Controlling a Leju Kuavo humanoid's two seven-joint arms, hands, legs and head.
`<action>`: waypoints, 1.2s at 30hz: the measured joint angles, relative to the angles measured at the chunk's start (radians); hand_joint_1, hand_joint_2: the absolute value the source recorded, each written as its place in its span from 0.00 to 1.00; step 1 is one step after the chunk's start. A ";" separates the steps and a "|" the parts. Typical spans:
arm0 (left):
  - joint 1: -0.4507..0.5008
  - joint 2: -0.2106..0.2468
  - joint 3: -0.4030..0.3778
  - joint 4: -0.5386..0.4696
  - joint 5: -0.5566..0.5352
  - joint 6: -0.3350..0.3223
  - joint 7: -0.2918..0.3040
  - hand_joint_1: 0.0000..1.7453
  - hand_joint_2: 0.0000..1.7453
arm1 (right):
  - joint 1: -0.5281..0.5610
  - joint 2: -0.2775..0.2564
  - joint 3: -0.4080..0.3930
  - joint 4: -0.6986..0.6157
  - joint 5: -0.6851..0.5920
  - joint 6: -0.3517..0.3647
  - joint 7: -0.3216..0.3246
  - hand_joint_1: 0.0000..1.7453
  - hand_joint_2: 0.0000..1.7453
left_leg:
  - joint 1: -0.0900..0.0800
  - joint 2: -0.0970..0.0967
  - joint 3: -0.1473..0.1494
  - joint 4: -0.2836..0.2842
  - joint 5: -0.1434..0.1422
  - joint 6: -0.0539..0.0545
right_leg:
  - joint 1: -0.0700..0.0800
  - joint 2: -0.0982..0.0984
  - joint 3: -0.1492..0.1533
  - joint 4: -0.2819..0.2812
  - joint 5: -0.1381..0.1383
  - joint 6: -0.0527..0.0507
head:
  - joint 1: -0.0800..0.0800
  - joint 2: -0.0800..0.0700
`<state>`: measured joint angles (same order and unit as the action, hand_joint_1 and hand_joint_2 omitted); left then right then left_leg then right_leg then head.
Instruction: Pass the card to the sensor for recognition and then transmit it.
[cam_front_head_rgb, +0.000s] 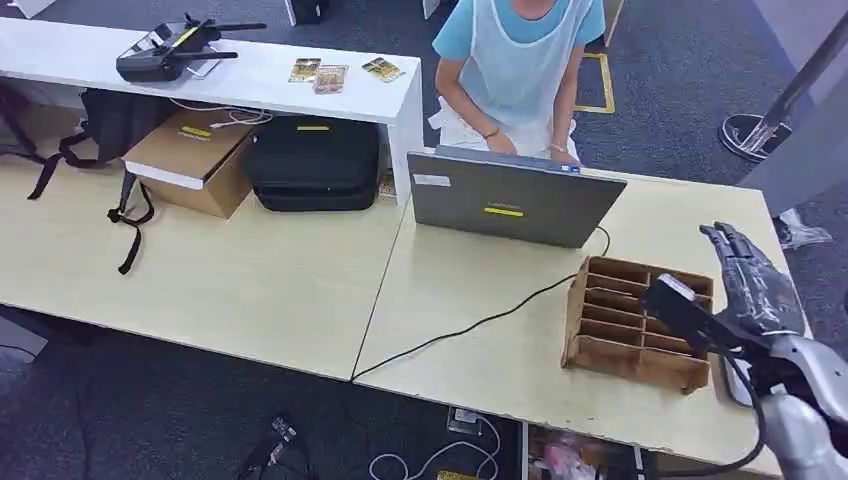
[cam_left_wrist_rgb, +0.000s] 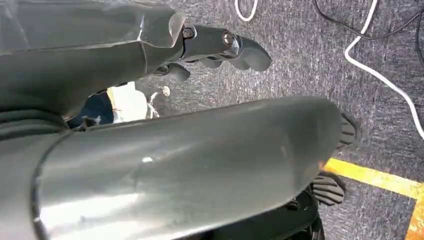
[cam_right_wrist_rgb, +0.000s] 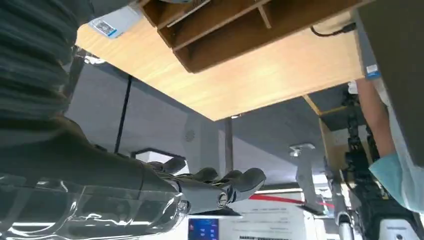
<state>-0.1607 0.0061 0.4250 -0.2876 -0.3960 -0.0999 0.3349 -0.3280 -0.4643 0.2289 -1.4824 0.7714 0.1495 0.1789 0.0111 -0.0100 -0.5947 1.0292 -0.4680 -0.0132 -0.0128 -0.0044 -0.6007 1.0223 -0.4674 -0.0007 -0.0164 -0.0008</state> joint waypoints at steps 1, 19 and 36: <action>0.000 0.001 0.000 0.000 -0.001 -0.001 0.000 0.00 0.00 | 0.005 0.000 -0.001 0.002 0.000 0.003 0.007 0.00 1.00 | 0.000 0.000 0.000 0.000 0.000 0.000 | 0.000 0.000 0.000 0.000 0.000 0.000 | 0.000 0.000; -0.007 0.003 0.000 0.000 0.001 -0.002 0.000 0.00 0.00 | 0.033 0.000 -0.011 0.029 -0.015 0.051 0.019 0.00 1.00 | 0.000 0.000 0.000 0.000 0.000 0.000 | 0.000 0.001 0.000 0.000 0.000 0.000 | 0.000 0.000; -0.006 0.003 0.000 0.000 0.000 -0.005 0.000 0.00 0.00 | 0.002 0.010 0.019 0.084 -0.001 0.053 0.018 0.00 1.00 | 0.000 0.000 0.000 0.000 0.000 0.000 | 0.000 0.000 0.000 0.000 0.000 0.000 | 0.000 0.000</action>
<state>-0.1666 0.0092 0.4250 -0.2876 -0.3960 -0.1045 0.3349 -0.3256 -0.4543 0.2483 -1.3989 0.7706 0.2026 0.1972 0.0111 -0.0099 -0.5951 1.0292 -0.4680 -0.0132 -0.0128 -0.0040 -0.6008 1.0225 -0.4674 -0.0007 -0.0164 -0.0008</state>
